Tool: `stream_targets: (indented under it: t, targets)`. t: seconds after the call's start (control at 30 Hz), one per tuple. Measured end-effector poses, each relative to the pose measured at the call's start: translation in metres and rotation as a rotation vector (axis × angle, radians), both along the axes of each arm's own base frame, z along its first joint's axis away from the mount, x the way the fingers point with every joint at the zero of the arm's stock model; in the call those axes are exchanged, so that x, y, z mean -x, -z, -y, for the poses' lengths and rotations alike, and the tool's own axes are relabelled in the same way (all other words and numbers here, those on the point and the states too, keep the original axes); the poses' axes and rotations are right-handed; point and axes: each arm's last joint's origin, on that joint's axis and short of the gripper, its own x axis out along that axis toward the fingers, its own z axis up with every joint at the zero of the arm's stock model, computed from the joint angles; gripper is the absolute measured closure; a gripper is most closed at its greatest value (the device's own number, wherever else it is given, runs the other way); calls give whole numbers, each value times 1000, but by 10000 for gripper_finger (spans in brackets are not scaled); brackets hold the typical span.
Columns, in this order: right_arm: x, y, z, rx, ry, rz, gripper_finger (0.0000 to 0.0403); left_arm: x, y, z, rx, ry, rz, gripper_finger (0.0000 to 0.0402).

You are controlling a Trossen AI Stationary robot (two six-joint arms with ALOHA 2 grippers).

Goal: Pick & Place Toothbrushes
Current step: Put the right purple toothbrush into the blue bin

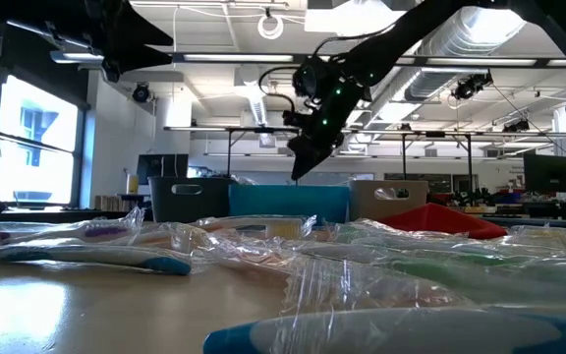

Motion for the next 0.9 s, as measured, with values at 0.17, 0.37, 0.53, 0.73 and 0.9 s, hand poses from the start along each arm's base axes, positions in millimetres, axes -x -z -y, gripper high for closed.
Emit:
stream_targets:
  t: [0.17,0.37,0.53,0.73,0.9]
  targets:
    - [5,-29,-6,23,9,80,252,0,0,0,1,2,-5,196]
    - [17,-78,-23,23,-34,222,285,0,2,0,4,2,-17,196]
    - [31,-115,-39,-59,-62,386,306,0,2,0,67,-4,0,196]
    - [37,-141,-56,-180,-76,554,320,0,2,0,112,-7,16,196]
    - [33,-144,-64,-255,-139,599,325,0,2,0,175,-12,39,196]
